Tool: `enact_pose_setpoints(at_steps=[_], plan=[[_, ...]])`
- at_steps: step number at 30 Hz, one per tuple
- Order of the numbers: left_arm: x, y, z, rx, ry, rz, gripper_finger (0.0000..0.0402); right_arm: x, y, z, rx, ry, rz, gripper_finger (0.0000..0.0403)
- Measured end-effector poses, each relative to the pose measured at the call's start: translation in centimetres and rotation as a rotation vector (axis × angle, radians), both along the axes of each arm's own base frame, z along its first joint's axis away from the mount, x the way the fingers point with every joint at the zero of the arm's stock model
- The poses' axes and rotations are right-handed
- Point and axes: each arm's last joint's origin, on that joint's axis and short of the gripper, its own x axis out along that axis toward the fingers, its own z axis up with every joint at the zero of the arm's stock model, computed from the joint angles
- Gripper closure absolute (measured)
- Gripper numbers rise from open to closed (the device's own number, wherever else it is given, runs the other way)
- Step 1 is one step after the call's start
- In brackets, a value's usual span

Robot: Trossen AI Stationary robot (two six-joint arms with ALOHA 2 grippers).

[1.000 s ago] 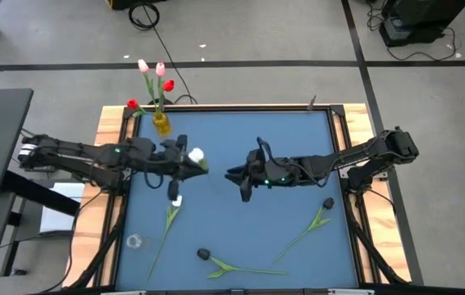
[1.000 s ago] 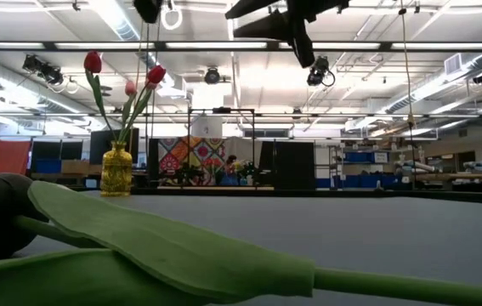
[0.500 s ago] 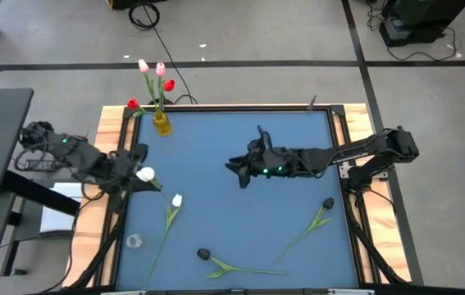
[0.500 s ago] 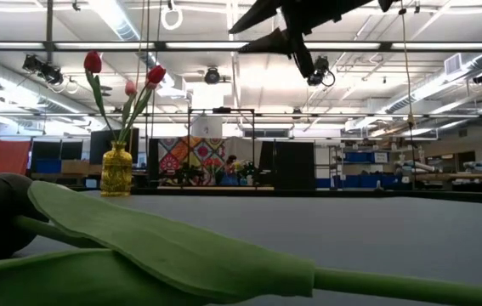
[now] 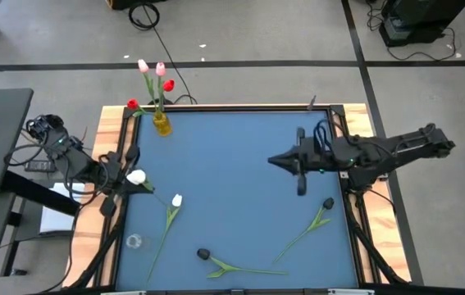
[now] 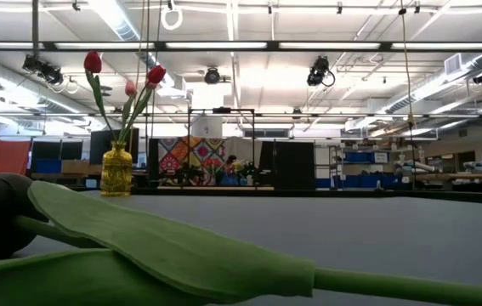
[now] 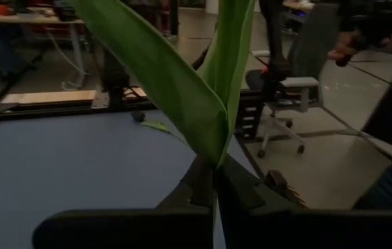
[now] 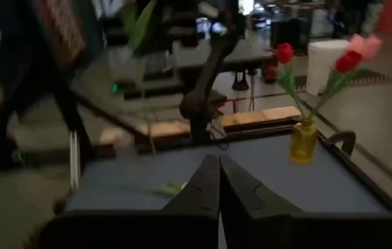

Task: Sort flowers into vase by color
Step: Put the top white flower into the transparent vase

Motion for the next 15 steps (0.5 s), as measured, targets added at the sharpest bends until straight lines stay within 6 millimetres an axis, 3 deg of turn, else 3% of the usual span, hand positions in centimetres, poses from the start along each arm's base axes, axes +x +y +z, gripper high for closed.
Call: enact_pose_setpoints(at_steps=[4,11,15], plan=[[0.0,0.1,0.0,0.006,-0.008,0.041,0.0395,-1.3,0.7,0.2,-0.081,0.020,0.026,0.0398],[0.1,0.0,0.1,-0.002,-0.018,0.032,0.0395,-1.9,1.2,-0.6,-0.042,-0.001,0.035,0.0399],[0.3,-1.1,-0.1,-0.108,0.059,-0.126,0.0395,-2.0,1.1,-1.4,-0.006,0.001,0.022,0.0399]])
